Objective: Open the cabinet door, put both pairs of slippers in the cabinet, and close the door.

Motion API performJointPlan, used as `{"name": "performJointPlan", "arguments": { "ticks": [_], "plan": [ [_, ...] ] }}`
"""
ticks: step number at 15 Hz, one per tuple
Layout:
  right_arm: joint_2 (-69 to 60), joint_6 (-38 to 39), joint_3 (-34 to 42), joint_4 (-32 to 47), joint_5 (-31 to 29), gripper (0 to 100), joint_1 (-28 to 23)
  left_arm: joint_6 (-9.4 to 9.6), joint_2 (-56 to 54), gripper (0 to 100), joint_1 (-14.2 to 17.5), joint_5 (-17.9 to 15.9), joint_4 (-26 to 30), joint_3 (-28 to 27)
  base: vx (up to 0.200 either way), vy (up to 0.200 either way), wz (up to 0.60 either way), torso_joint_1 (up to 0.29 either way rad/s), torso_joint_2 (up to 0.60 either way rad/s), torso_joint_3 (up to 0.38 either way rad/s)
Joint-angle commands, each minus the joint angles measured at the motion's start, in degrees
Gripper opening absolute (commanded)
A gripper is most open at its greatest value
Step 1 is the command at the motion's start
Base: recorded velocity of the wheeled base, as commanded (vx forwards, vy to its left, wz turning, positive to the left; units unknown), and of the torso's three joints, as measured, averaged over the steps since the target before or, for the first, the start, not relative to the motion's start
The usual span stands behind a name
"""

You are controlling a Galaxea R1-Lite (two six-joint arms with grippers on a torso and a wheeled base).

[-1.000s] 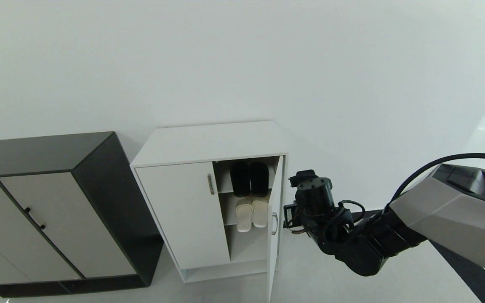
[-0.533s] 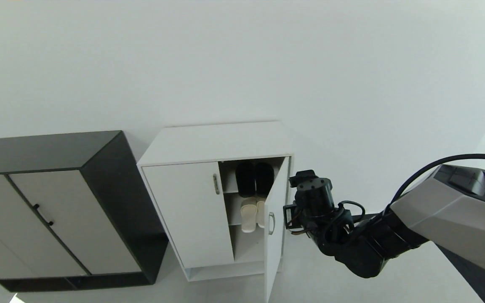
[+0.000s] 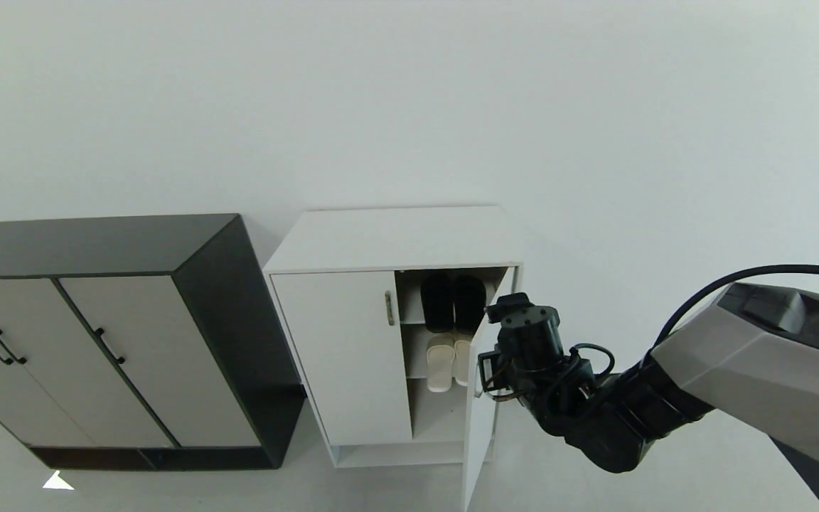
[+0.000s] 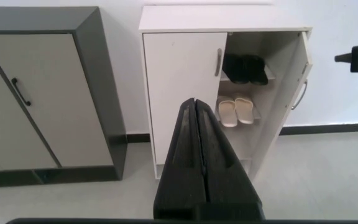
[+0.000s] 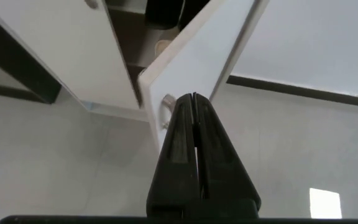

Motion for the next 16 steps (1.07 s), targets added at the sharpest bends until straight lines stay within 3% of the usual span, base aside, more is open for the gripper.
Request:
{"name": "performJointPlan", "arguments": {
  "ticks": [1, 2, 5, 9, 12, 16],
  "plan": [
    [1.5, -0.2, 0.5, -0.1, 0.8, 0, -1.4, -0.02, 0.0, 0, 0.0, 0.0, 0.0, 0.0, 0.0, 0.0, 0.0, 0.0, 0.0, 0.0],
    [2.4, -0.2, 0.7, -0.1, 3.8, 0, -2.5, -0.02, 0.0, 0, 0.0, 0.0, 0.0, 0.0, 0.0, 0.0, 0.0, 0.0, 0.0, 0.0],
    [6.0, -2.3, -0.4, -3.2, 5.1, 0, -4.0, 0.07, 0.0, 0, 0.0, 0.0, 0.0, 0.0, 0.0, 0.0, 0.0, 0.0, 0.0, 0.0],
    [12.7, -2.8, -10.0, -5.2, 8.3, 0, -3.1, 0.16, 0.0, 0, 0.0, 0.0, 0.0, 0.0, 0.0, 0.0, 0.0, 0.0, 0.0, 0.0],
    [13.8, -2.4, -11.9, -6.1, 8.9, 0, -2.1, 0.16, 0.0, 0, 0.0, 0.0, 0.0, 0.0, 0.0, 0.0, 0.0, 0.0, 0.0, 0.0],
    [13.8, -1.3, -10.5, -19.9, 11.6, 0, -1.3, 0.16, 0.0, 0, 0.0, 0.0, 0.0, 0.0, 0.0, 0.0, 0.0, 0.0, 0.0, 0.0]
  ]
}}
